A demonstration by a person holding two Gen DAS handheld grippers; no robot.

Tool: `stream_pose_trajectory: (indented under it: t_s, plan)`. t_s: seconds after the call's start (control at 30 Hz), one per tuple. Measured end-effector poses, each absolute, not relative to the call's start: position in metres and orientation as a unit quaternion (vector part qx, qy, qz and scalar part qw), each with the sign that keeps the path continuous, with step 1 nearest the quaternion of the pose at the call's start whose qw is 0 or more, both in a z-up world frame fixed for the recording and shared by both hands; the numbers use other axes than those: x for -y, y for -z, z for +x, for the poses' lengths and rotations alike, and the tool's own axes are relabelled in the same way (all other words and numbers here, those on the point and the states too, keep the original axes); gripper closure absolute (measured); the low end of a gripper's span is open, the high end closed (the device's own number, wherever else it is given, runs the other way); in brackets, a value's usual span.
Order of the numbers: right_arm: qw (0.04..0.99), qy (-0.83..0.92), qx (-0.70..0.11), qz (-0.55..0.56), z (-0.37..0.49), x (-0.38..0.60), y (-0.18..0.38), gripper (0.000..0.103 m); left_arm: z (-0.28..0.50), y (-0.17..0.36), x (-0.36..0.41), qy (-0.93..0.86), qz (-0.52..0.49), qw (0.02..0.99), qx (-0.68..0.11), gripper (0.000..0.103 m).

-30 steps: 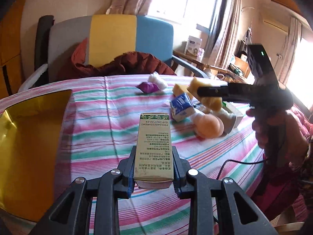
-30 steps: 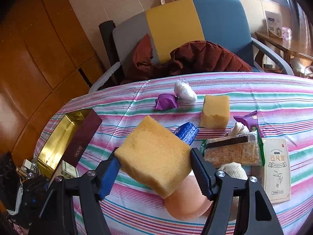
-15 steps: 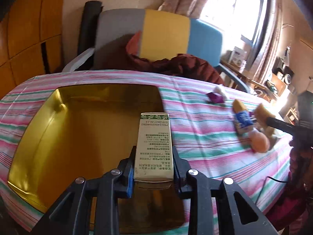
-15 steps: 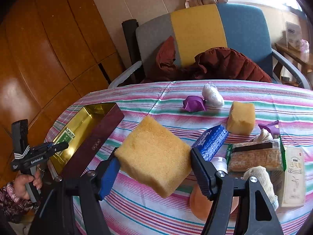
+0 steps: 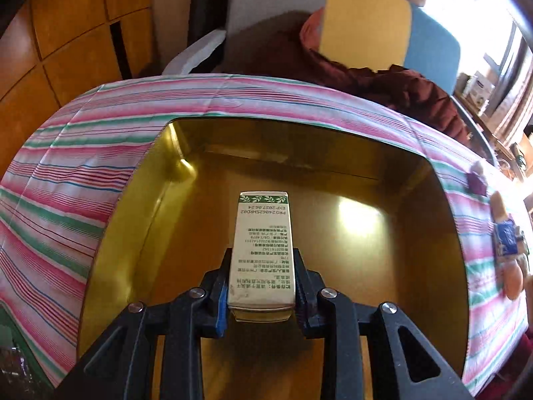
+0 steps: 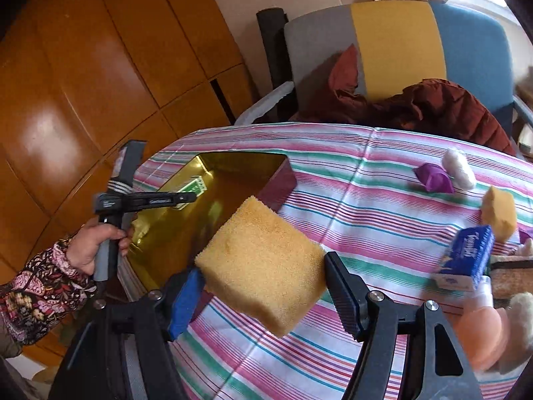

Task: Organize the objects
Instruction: 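Carry the sponge with the right tool while the left tool sets the box into the gold tray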

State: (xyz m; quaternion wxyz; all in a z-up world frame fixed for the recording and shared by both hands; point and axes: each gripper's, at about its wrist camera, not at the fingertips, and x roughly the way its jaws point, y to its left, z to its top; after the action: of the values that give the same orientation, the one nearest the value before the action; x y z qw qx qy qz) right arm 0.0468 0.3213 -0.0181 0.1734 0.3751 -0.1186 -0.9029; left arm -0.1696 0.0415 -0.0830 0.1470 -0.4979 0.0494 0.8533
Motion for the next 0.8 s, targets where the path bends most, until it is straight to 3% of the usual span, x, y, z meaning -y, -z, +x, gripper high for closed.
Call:
stream_pose_trajectory:
  t_s: [0.23,0.37,0.43,0.8]
  plan:
    - [0.222,0.892,0.104,0.380,0.025,-0.262,0.009,0.032,-0.218,0.094,-0.036,-0.846,-0.517,0.116,-0.067,0.073]
    - [0.232,0.883,0.107,0.393,0.013,-0.242,0.014,0.032,-0.238,0.100,-0.033,-0.847,-0.516,0.095,-0.086,0.060]
    - [0.235,0.879,0.107,0.402,0.008,-0.233,0.016,0.032,-0.239,0.099,-0.029,-0.850,-0.512,0.097,-0.080,0.060]
    - [0.200,0.856,0.072,0.472,-0.052,-0.186,0.036,0.032,-0.166,0.055,0.031,-0.887,-0.443,0.088,0.097,0.059]
